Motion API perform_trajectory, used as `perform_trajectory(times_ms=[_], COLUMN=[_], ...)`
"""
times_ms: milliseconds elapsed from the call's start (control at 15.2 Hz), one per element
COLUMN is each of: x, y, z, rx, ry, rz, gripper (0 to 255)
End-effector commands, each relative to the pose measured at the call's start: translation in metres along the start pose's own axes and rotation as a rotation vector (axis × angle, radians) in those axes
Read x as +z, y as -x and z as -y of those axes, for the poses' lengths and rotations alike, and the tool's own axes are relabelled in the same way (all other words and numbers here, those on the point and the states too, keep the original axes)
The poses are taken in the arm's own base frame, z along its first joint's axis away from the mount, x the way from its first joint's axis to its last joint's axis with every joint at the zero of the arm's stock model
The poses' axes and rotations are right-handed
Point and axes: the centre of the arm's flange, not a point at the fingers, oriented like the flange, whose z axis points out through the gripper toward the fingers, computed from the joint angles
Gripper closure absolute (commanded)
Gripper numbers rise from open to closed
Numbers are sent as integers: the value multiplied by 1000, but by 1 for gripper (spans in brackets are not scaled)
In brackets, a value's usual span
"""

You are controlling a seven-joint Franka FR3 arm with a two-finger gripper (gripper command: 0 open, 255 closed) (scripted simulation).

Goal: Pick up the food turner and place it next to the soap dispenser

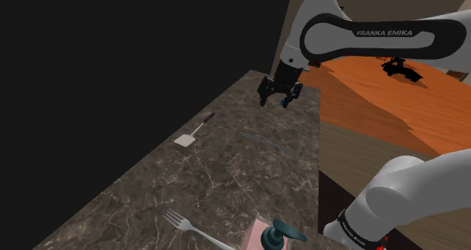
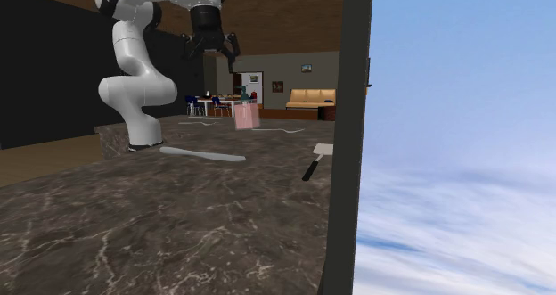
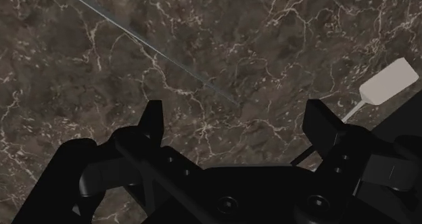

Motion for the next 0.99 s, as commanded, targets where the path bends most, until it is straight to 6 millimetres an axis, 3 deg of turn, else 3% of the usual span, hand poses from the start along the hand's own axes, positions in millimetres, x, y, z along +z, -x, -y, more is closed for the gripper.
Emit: perform_trajectory(times_ms=[0, 462, 924], x=[15, 66, 119], y=[-6, -38, -84], z=[25, 100, 166], rx=[58, 243, 429], ry=[9, 45, 81], rz=[-2, -7, -13], gripper=[0, 0, 0])
